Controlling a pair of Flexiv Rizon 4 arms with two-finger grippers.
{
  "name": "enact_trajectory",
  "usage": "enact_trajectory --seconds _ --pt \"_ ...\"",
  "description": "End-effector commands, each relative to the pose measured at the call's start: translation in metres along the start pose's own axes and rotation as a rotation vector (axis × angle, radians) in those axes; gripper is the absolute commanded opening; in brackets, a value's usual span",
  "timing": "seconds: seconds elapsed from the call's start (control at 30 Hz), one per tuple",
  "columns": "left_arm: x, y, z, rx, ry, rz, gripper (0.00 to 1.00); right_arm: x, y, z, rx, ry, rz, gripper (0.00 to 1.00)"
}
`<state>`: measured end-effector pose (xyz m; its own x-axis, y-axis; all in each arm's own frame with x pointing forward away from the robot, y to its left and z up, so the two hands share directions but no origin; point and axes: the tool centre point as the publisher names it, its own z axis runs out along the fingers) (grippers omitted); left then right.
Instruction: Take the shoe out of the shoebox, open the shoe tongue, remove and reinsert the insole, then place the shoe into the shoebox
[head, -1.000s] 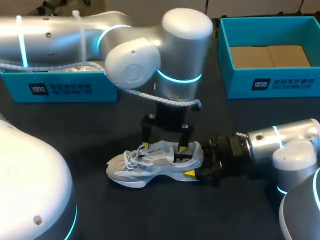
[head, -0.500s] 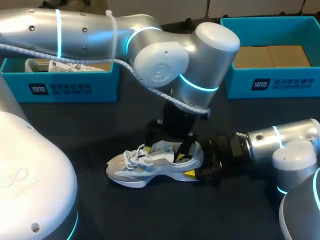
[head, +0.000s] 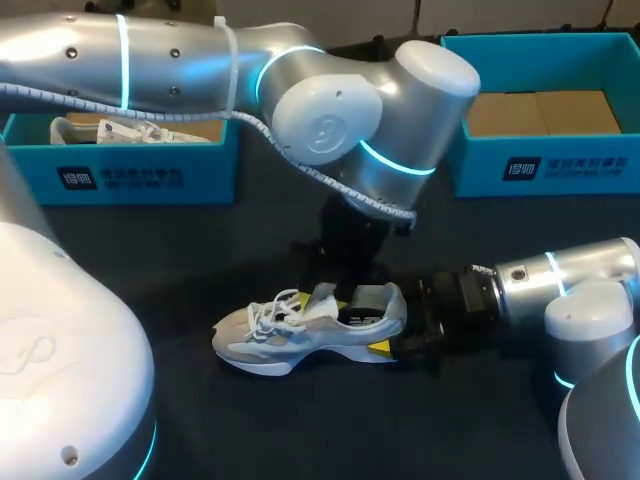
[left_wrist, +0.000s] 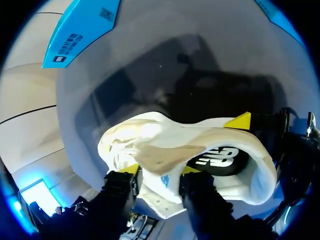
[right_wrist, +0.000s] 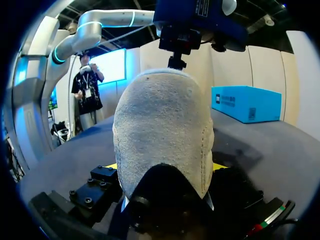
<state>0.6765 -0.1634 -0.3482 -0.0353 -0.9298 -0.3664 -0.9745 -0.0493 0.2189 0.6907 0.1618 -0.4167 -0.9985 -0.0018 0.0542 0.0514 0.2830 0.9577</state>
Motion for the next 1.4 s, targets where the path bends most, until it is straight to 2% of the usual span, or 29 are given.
enact_trajectory --seconds 0.03,0.23,0.37,0.53,0.7,0.83,0.9,0.93,1.07,1.13,1.4 --pt "-0.017 0.004 -0.002 0.010 0.055 0.005 0.30 0.001 -0.001 0.002 0.002 -0.001 0.000 0.00" --pt "-0.027 0.010 -0.005 0.021 0.093 0.019 0.30 0.001 -0.001 0.002 0.002 -0.001 0.000 0.00" --pt "-0.033 0.014 -0.007 0.033 0.119 0.028 0.25 0.001 -0.001 0.002 0.002 -0.001 0.000 0.00" --pt "-0.036 0.016 -0.008 0.043 0.141 0.034 0.26 0.001 -0.001 0.002 0.002 -0.001 0.000 0.00" --pt "-0.031 0.013 -0.010 0.058 0.169 0.044 0.36 0.001 -0.001 0.002 0.002 -0.001 0.000 0.00" --pt "-0.026 0.009 -0.012 0.052 0.177 0.053 0.33 0.001 -0.001 0.002 0.002 -0.001 0.000 0.00" --pt "-0.022 0.009 -0.013 0.056 0.174 0.052 0.10 0.001 -0.001 0.002 0.002 -0.001 0.000 0.00" --pt "-0.021 0.009 -0.013 0.058 0.175 0.052 0.07 0.001 -0.001 0.002 0.002 -0.001 0.000 0.00" --pt "-0.017 0.007 -0.013 0.054 0.178 0.061 0.09 0.001 -0.001 0.002 0.002 -0.001 0.000 0.00" --pt "-0.017 0.007 -0.012 0.053 0.188 0.067 0.00 0.001 -0.001 0.002 0.002 -0.001 0.000 0.00" --pt "-0.049 0.014 -0.012 0.085 0.317 0.075 0.00 0.001 -0.001 0.002 0.002 -0.001 0.000 0.00"
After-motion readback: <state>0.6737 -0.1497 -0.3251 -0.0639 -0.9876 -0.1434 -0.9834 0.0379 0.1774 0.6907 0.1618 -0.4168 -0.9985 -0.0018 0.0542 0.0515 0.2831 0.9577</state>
